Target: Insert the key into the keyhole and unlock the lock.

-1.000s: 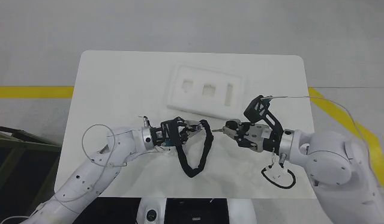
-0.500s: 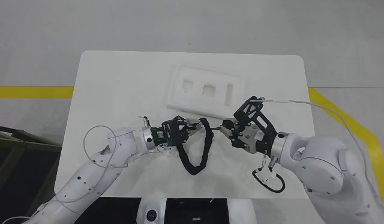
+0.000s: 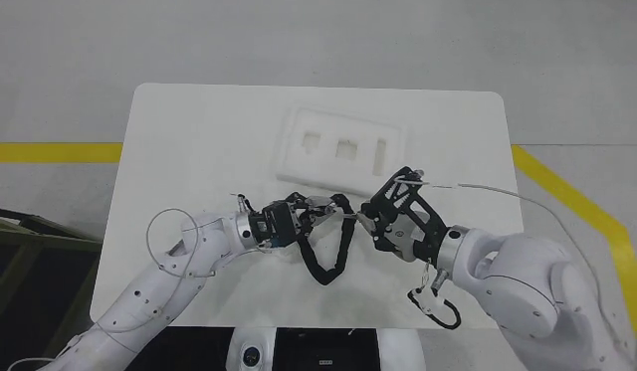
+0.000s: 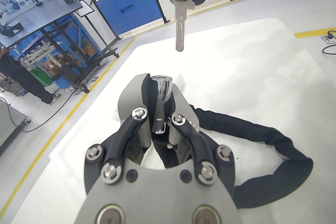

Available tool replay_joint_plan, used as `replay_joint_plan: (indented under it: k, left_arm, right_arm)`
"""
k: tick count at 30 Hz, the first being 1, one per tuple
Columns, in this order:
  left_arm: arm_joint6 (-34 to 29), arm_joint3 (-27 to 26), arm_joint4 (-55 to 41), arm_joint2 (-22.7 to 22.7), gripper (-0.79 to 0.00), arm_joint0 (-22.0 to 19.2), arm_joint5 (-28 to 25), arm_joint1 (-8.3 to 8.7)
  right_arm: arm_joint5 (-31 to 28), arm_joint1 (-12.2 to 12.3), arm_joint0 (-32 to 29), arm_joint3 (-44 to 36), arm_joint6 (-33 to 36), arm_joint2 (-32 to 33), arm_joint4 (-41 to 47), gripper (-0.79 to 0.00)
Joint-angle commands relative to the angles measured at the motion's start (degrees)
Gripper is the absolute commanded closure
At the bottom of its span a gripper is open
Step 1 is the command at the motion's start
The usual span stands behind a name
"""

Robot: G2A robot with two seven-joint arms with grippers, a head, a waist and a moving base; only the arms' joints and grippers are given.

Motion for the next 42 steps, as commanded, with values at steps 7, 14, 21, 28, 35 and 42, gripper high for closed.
replay_joint_plan:
  k: [7, 14, 21, 28, 35, 42]
  left_arm:
    - [1.28, 1.88, 1.52, 2.52, 0.0, -1.72, 1.22, -1.18]
    - [0.45, 2.48, 1.12, 2.69, 0.0, -1.67, 3.19, -1.62]
    - [0.45, 2.48, 1.12, 2.69, 0.0, -1.67, 3.19, -1.62]
    - [0.45, 2.48, 1.12, 2.69, 0.0, -1.67, 3.19, -1.62]
    - [0.26, 2.46, 0.96, 2.66, 0.0, -1.56, 3.31, -1.63]
    - [-2.44, 2.04, -1.58, 0.4, 0.0, -0.28, 3.69, -1.59]
  right_arm:
    - [4.64, -0.82, 3.28, 0.0, 0.54, -5.93, -5.5, 0.0]
    - [9.78, -1.53, 5.69, 0.0, 1.92, -9.5, -12.69, 0.0]
    - [12.87, -2.39, 7.46, 0.0, 3.56, -12.31, -15.31, 0.0]
    - [13.19, -2.88, 8.24, 0.0, 4.34, -12.72, -15.58, 0.0]
    - [12.25, -3.06, 7.61, 0.0, 4.83, -10.89, -12.94, 0.0]
    - [8.91, -2.56, 4.29, 0.0, 3.88, -5.33, -7.58, 0.0]
